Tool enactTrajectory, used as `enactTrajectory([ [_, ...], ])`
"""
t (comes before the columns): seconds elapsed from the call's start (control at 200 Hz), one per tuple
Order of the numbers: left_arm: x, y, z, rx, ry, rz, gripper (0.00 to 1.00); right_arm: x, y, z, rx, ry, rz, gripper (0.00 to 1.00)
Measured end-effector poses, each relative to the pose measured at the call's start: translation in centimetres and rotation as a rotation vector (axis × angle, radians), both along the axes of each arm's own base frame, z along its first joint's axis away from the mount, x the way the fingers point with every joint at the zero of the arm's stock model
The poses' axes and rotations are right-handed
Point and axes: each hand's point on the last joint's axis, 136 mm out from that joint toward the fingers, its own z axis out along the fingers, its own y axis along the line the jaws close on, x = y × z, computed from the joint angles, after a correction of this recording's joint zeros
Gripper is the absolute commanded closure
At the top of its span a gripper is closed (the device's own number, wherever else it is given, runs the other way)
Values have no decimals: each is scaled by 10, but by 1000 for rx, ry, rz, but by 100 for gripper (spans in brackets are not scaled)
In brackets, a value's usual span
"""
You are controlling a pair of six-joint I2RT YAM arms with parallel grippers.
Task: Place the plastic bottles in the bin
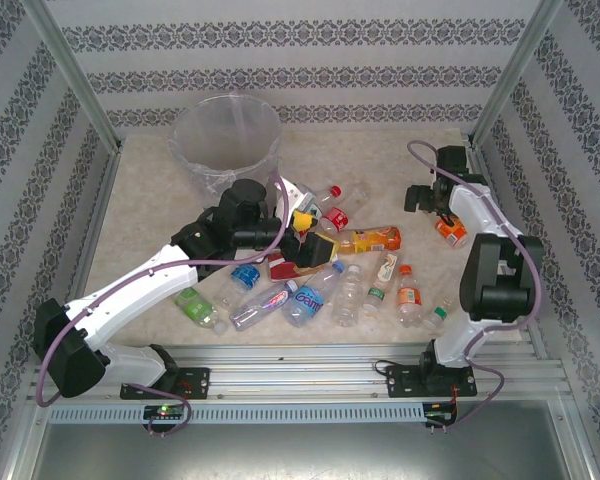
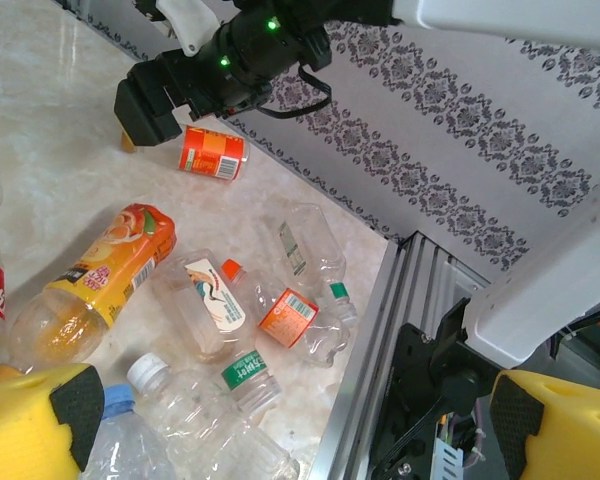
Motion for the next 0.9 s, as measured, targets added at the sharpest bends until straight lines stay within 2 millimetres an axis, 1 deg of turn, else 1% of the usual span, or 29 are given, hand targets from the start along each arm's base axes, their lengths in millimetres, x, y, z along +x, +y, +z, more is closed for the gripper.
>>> enactTrajectory([
  [0.13,-1,1,-3,18,-11,-4,2,5,-12,-13,-21,33,-6,2],
  [0.24,0,2,-3,27,-22,-3,2,4,-22,-18,-33,49,-20,2],
  [0.365,0,2,-4,34,-23,0,2,4,-39,-24,-42,63,-60,2],
  [0.475,1,2,-4,36,-25,1,3,2,-46,-34,-36,88,-77,2],
  [0.644,1,2,-4,36,-26,1,3,-3,-42,-42,-8,121,-73,2],
  [0.899,1,2,-4,39,-23,1,3,-4,-34,-44,34,125,-76,12],
])
